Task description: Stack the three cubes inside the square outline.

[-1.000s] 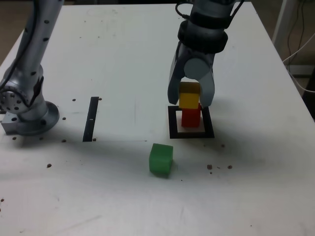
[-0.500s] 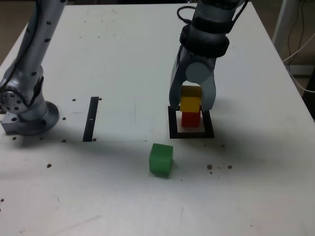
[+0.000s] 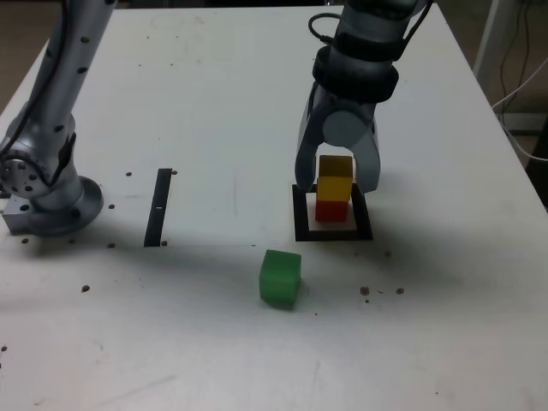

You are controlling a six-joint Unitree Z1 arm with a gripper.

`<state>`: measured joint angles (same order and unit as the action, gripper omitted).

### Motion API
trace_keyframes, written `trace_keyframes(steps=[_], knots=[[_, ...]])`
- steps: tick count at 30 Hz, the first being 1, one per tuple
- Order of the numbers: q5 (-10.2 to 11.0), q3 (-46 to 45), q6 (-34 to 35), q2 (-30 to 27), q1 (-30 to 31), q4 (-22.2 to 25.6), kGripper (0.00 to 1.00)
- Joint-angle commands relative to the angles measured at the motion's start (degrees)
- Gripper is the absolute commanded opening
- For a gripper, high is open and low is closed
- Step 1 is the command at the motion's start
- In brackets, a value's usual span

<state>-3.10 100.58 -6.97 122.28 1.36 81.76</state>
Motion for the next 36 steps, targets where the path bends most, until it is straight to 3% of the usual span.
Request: trace_keyframes(steps=[1, 9, 23, 36], knots=[[0.0, -0.3, -0.1, 0.3, 0.0, -0.1, 0.99], [0.3, -0.8, -0.1, -0.5, -0.1, -0.2, 0.99], [4.9, -3.1, -0.8, -7.7, 2.7, 1.1, 1.0], [4.5, -7.1, 5.2, -11.9, 11.9, 1.2, 0.99]])
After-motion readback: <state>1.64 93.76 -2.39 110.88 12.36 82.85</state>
